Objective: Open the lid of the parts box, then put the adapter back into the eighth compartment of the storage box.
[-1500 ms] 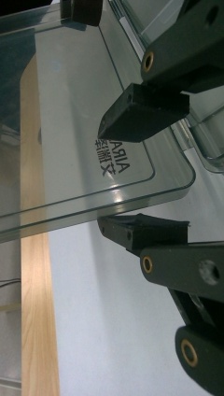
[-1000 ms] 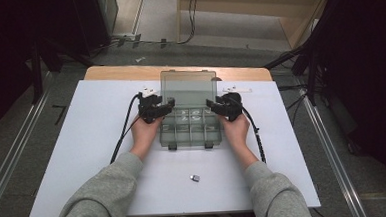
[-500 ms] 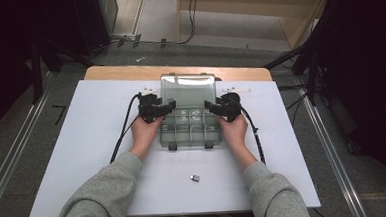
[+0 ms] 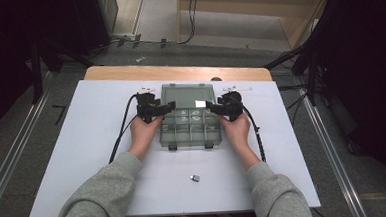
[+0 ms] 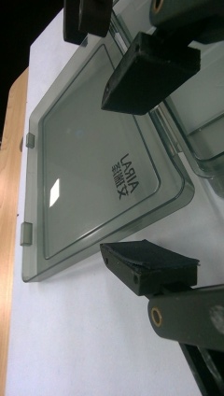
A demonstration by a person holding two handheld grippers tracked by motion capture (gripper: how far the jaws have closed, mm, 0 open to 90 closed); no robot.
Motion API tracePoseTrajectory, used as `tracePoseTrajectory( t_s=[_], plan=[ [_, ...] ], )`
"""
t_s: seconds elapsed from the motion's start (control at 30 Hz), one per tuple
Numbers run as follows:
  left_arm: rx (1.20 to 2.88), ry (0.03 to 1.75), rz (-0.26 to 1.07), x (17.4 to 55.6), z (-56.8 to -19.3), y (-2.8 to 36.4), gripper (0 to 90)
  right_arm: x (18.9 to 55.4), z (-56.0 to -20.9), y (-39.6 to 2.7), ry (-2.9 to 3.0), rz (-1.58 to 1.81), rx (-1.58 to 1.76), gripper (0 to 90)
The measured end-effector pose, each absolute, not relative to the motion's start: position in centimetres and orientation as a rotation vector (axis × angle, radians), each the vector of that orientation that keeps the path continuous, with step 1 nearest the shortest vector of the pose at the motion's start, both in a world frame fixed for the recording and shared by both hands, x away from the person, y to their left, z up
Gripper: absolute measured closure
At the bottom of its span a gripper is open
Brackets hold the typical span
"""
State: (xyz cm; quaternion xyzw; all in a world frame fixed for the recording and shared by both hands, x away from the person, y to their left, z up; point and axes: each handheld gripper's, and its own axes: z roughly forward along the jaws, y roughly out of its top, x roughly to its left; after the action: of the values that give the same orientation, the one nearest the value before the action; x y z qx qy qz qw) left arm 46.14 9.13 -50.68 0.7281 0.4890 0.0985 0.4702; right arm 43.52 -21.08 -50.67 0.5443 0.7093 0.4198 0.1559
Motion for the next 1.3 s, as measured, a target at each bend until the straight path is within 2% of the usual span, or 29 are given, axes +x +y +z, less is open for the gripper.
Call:
tracePoseTrajectory(
  t_s=[0.5,1.3],
  plan=[
    [1.817,1.168,0.237,44.7,-47.9,9.7,26.6,40.4,-47.6,-21.7,2.109,1.284,1.476,34.8],
    [1.862,1.117,0.132,41.7,-46.3,11.0,26.7,36.3,-46.1,-21.3,2.254,1.37,1.347,34.5]
  ],
)
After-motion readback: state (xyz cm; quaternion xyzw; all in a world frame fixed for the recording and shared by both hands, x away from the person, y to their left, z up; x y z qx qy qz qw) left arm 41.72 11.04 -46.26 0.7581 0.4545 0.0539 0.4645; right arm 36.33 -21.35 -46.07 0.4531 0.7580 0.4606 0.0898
